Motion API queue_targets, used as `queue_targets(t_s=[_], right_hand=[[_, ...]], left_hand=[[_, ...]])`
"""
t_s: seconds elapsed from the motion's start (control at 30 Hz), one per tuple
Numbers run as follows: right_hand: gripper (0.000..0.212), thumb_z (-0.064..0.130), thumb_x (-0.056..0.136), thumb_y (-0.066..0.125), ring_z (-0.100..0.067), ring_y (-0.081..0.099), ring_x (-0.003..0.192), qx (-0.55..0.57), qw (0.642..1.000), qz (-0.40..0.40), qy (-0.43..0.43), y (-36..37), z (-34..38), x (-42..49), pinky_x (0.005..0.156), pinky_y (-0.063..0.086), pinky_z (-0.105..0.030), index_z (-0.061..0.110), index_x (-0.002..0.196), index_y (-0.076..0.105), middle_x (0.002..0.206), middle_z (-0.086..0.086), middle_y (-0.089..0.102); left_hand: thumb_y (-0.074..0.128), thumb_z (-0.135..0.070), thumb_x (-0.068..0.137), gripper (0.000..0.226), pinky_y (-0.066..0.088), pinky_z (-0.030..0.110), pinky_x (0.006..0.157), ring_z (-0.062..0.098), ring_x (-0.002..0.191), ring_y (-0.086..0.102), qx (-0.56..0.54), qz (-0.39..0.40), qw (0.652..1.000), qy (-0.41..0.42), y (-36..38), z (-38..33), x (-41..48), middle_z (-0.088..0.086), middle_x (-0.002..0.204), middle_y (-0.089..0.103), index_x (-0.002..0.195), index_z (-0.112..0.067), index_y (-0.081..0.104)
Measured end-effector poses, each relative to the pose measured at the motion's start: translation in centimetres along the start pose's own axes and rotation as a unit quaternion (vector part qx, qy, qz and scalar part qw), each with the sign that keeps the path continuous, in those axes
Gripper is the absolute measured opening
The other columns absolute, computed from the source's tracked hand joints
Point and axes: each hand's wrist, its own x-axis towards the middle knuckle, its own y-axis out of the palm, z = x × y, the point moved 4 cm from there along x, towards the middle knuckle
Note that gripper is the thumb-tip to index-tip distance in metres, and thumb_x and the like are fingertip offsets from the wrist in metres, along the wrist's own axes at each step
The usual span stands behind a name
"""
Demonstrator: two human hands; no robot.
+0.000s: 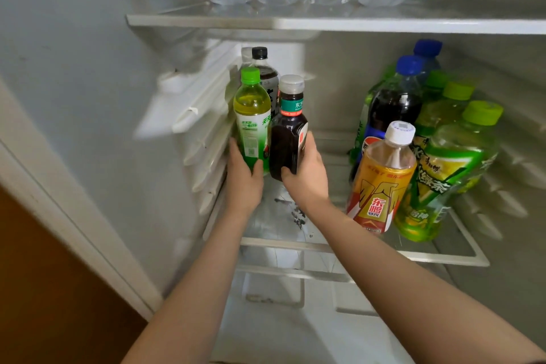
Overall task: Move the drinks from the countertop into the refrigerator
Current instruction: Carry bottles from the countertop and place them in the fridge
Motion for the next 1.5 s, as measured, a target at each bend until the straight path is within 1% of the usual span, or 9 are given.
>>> queue_targets(t_s=[0.13, 0.33, 0.47, 0.7, 0.87, 1.0, 1.13, 1.27, 1.5], right_hand=[[0.071, 0.002, 0.080, 0.060, -0.013, 0.035, 0.125, 0.031, 0.999, -0.020, -0.007, -0.9, 0.4, -3.3, 0.094, 0.018, 0.002, 0.009, 0.143, 0.029, 0.142, -0.011, 0.041], [0.066, 0.003, 0.083, 0.058, -0.011, 0.044, 0.123, 0.008, 0.999, 0.003, -0.036, -3.7, 0.6, -10.3, 0.095, 0.033, -0.013, 0.012, 0.143, 0.032, 0.135, -0.003, 0.048], [0.058, 0.005, 0.082, 0.054, -0.014, 0.052, 0.118, -0.060, 0.996, -0.031, -0.050, -7.2, -1.0, -16.6, 0.097, 0.041, -0.025, 0.008, 0.138, 0.039, 0.128, -0.003, 0.056], [0.043, 0.009, 0.083, 0.052, -0.009, 0.057, 0.107, -0.163, 0.967, -0.156, 0.120, -14.8, -7.0, -32.7, 0.092, 0.044, -0.025, 0.016, 0.125, 0.051, 0.114, 0.005, 0.061], [0.033, 0.007, 0.085, 0.059, -0.018, 0.062, 0.100, -0.263, 0.880, -0.157, 0.362, -16.2, -10.7, -49.8, 0.084, 0.048, -0.035, 0.017, 0.117, 0.059, 0.110, 0.003, 0.063], [0.031, 0.017, 0.089, 0.055, -0.014, 0.060, 0.105, -0.233, 0.772, -0.108, 0.581, -12.7, -10.6, -64.7, 0.086, 0.041, -0.024, 0.021, 0.119, 0.058, 0.115, 0.004, 0.062], [0.033, 0.022, 0.090, 0.051, -0.016, 0.059, 0.107, -0.127, 0.645, -0.102, 0.747, -6.4, -8.3, -77.3, 0.089, 0.044, -0.026, 0.024, 0.122, 0.057, 0.119, 0.004, 0.063], [0.035, 0.025, 0.091, 0.047, -0.018, 0.056, 0.111, -0.001, 0.536, -0.124, 0.835, 0.2, -4.6, -86.4, 0.089, 0.042, -0.024, 0.021, 0.124, 0.055, 0.122, 0.001, 0.061], [0.031, 0.029, 0.095, 0.044, -0.015, 0.058, 0.106, 0.108, 0.466, -0.220, 0.850, 5.0, 0.0, -96.1, 0.083, 0.044, -0.024, 0.018, 0.122, 0.056, 0.121, 0.000, 0.062]], left_hand=[[0.056, -0.009, 0.090, 0.062, 0.020, 0.004, 0.106, 0.000, 0.130, 0.030, 0.037, -0.050, 0.997, 0.054, -0.8, -1.2, -3.9, 0.002, 0.146, 0.035, 0.146, -0.009, 0.028], [0.056, -0.012, 0.085, 0.036, 0.044, 0.044, 0.099, 0.012, 0.118, 0.047, 0.026, 0.005, 0.988, 0.152, -2.5, -2.1, -10.1, -0.004, 0.121, 0.047, 0.121, -0.009, 0.053], [0.051, -0.022, 0.087, 0.032, 0.043, 0.023, 0.093, 0.013, 0.110, 0.053, 0.002, 0.057, 0.987, 0.151, -2.7, -1.6, -14.4, -0.005, 0.118, 0.054, 0.118, -0.031, 0.048], [0.047, -0.019, 0.090, 0.023, 0.040, 0.016, 0.087, 0.007, 0.094, 0.055, -0.053, 0.318, 0.923, 0.209, 1.8, 0.0, -25.5, -0.005, 0.103, 0.061, 0.106, -0.009, 0.060], [0.054, -0.019, 0.088, 0.021, 0.041, 0.018, 0.080, 0.006, 0.089, 0.058, -0.013, 0.609, 0.775, 0.167, 7.4, 4.0, -36.5, -0.011, 0.098, 0.061, 0.107, -0.012, 0.062], [0.056, -0.017, 0.093, 0.030, 0.038, 0.010, 0.073, 0.011, 0.090, 0.057, 0.157, 0.797, 0.571, 0.119, 9.1, 10.2, -46.4, -0.001, 0.114, 0.062, 0.122, -0.015, 0.057], [0.053, -0.026, 0.095, 0.032, 0.039, 0.020, 0.084, 0.017, 0.108, 0.056, 0.285, 0.861, 0.406, 0.110, 7.0, 15.6, -53.1, 0.004, 0.124, 0.060, 0.124, -0.013, 0.055], [0.051, -0.029, 0.094, 0.023, 0.041, 0.023, 0.079, 0.016, 0.101, 0.056, 0.361, 0.872, 0.303, 0.132, 3.8, 18.2, -57.4, 0.000, 0.112, 0.061, 0.111, -0.016, 0.059], [0.048, -0.030, 0.093, 0.012, 0.043, 0.029, 0.080, 0.021, 0.092, 0.055, 0.433, 0.843, 0.209, 0.241, 1.0, 17.2, -64.6, 0.002, 0.097, 0.062, 0.088, -0.020, 0.053]])
